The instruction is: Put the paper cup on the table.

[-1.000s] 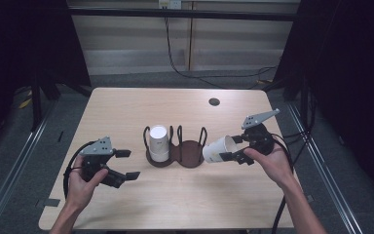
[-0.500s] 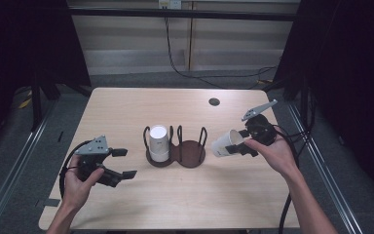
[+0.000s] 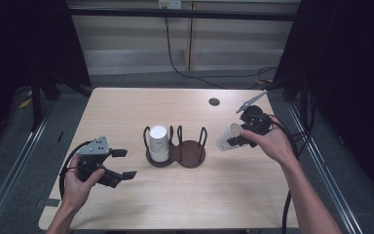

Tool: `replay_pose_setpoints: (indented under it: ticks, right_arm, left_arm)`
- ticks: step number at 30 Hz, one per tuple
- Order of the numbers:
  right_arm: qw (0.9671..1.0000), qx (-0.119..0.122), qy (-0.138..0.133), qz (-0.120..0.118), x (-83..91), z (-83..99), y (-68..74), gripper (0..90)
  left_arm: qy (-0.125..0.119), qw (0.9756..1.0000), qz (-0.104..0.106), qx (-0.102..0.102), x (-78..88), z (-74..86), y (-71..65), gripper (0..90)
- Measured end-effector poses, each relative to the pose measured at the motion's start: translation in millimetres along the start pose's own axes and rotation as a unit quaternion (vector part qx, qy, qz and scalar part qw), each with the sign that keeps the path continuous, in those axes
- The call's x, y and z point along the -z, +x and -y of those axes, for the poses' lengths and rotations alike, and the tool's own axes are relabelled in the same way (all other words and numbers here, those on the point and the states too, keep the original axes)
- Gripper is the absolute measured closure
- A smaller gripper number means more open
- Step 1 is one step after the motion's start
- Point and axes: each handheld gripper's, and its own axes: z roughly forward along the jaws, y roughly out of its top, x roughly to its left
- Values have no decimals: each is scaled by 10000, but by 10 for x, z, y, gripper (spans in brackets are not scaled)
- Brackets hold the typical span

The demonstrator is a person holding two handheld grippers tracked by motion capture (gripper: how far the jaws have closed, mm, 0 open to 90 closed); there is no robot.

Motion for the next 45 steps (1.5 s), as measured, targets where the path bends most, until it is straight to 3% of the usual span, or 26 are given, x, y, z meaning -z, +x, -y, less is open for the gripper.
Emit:
replay_pose_setpoints:
  ticks: [7, 15, 21, 29, 37, 45]
  right_arm:
    - [9992, -47, 333, 233, -68, -81, -106, 260]
    - [9960, -51, 798, 399, -268, -129, -183, 257]
    - [9918, -87, 1131, 594, -335, -204, -225, 254]
    - [9853, -123, 1589, 614, -559, -166, -266, 249]
    - [9801, -65, 1879, 640, -739, -133, -285, 236]
    - [9806, -106, 1818, 733, -797, -165, -257, 218]
  left_arm:
    - [9, 10000, -19, 23, 9, 13, 23, 161]
    - [51, 10000, -9, 31, -13, 25, 29, 161]
    - [89, 10000, -19, 28, -22, 35, 33, 161]
    - [135, 9999, 40, -38, -30, 41, 28, 161]
    - [202, 9998, 45, -28, -58, 51, 26, 161]
    - [174, 9998, 27, 5, -52, 54, 27, 161]
